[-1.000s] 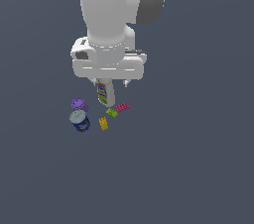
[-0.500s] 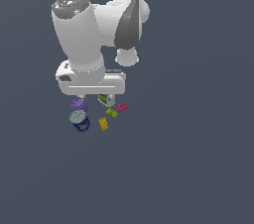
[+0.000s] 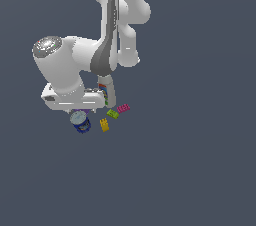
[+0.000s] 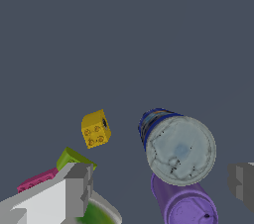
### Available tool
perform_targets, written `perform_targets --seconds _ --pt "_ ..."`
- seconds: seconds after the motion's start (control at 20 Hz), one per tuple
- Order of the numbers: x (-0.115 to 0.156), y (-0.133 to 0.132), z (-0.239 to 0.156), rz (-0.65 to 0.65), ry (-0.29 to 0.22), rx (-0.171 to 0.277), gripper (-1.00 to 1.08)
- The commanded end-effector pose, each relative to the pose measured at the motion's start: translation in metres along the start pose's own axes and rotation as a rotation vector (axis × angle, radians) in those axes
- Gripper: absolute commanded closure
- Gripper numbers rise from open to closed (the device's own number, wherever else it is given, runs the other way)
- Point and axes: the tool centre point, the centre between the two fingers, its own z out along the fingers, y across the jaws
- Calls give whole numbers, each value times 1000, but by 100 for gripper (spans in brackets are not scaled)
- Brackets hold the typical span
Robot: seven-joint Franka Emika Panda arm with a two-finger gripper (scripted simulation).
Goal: Pick up a designated object from a clutter of objects.
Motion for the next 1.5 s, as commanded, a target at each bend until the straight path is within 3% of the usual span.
perform_targets --seconds 0.0,0.4,1.4,1.45 --pt "-3 14 14 -7 3 -1 -92" --pt "-9 35 35 -14 5 -3 -92" --pt "-9 36 85 -14 5 -3 -92" --pt "-9 36 85 -14 5 -3 108"
